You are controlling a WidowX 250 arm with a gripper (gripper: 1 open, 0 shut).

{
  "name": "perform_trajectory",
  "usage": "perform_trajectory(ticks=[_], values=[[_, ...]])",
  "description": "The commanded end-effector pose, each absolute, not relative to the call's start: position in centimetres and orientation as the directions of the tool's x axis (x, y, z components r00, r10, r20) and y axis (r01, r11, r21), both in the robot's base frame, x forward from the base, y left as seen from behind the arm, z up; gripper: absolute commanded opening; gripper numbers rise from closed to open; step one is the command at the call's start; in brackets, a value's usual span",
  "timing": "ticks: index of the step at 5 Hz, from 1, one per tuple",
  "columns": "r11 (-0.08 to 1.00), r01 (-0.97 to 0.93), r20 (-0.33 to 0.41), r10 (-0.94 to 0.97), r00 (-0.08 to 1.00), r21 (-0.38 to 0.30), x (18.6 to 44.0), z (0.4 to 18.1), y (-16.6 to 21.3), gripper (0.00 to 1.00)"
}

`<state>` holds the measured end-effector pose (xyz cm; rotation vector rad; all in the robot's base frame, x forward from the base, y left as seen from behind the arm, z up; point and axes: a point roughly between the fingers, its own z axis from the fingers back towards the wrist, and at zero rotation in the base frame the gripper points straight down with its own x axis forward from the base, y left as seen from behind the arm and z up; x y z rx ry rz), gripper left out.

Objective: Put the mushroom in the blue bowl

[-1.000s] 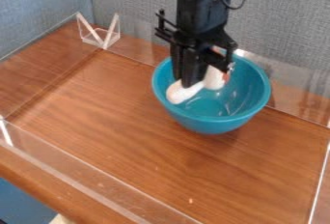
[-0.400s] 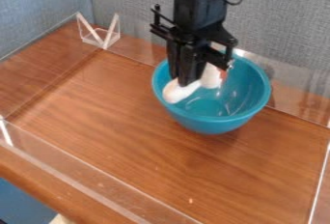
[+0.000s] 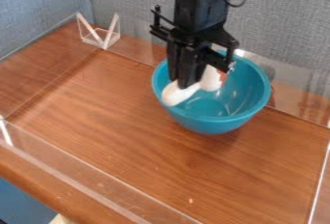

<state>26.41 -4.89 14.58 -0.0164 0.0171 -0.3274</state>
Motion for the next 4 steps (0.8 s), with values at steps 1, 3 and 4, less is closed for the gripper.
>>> perform_trajectory(ticks=[1,3,4], values=[[0.950,0.314,0.042,-0.313,0.949,-0.004,26.24,16.38,-4.89,0.00],[0.959,0.282,0.020,-0.282,0.959,0.002,26.15,16.48,-4.65,0.00],[0.963,0.269,0.014,-0.269,0.963,0.001,26.34,16.36,-4.26,0.00]])
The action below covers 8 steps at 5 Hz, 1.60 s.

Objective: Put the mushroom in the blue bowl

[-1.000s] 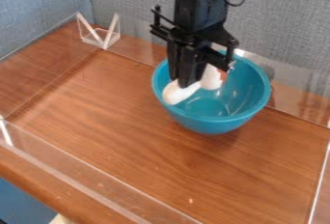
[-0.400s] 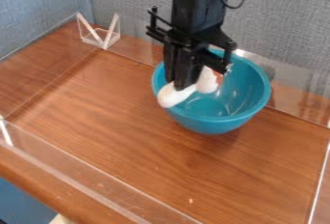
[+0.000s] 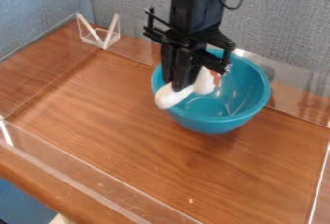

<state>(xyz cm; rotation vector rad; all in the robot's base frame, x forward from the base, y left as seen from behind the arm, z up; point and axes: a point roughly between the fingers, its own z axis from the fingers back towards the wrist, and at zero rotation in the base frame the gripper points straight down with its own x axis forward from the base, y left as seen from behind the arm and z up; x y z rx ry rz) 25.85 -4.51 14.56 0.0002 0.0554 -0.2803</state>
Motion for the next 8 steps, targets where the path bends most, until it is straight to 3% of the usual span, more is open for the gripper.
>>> perform_trajectory(ticks=[1,8], values=[[0.967,0.256,0.009,-0.256,0.967,0.000,26.5,16.3,-3.9,0.00],[0.987,0.158,-0.043,-0.157,0.987,0.009,28.8,14.1,-1.6,0.00]])
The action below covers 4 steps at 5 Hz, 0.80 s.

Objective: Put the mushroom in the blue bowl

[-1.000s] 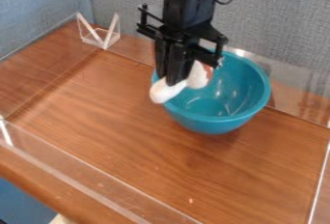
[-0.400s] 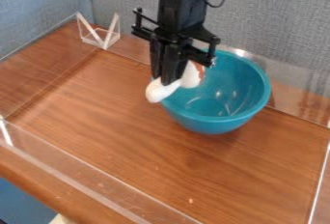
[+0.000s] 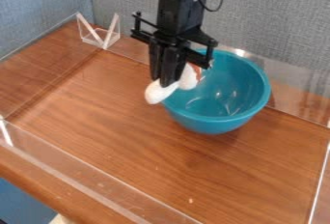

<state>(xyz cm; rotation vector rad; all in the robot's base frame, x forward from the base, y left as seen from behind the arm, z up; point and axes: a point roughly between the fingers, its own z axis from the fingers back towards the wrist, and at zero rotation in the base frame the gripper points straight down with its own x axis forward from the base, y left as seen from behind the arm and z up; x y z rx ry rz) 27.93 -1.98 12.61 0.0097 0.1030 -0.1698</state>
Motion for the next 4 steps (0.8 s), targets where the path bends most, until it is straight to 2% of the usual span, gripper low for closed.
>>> perform_trajectory(ticks=[1,4], values=[[0.988,0.154,-0.051,-0.153,0.987,0.011,29.1,13.6,-1.5,0.00],[0.989,0.146,-0.068,-0.145,0.987,0.017,30.2,12.3,-1.4,0.00]])
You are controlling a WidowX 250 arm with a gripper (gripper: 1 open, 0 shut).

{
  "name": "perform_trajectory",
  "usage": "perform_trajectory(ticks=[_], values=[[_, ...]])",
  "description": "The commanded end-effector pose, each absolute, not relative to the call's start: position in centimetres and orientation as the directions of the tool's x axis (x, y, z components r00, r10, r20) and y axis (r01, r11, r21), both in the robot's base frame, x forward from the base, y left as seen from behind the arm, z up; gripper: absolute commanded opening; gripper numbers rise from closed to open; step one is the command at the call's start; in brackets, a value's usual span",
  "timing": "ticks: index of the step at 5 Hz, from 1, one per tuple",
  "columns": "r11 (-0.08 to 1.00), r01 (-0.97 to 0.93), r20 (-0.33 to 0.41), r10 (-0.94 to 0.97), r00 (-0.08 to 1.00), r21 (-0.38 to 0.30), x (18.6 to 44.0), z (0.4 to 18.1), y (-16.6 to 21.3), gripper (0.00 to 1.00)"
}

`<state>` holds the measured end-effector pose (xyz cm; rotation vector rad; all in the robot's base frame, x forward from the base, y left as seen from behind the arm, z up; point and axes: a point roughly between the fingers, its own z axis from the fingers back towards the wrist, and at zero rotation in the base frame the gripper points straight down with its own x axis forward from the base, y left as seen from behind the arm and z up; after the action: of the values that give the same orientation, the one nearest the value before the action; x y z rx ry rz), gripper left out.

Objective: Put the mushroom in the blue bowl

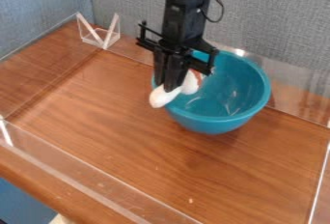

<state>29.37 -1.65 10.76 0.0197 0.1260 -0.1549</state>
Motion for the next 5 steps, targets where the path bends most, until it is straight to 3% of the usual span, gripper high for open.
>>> perform_trajectory(ticks=[1,5], values=[[0.990,0.143,-0.071,-0.141,0.987,0.017,30.36,12.07,-1.17,0.00],[0.991,0.129,-0.075,-0.128,0.989,0.017,30.69,11.87,-0.56,0.00]])
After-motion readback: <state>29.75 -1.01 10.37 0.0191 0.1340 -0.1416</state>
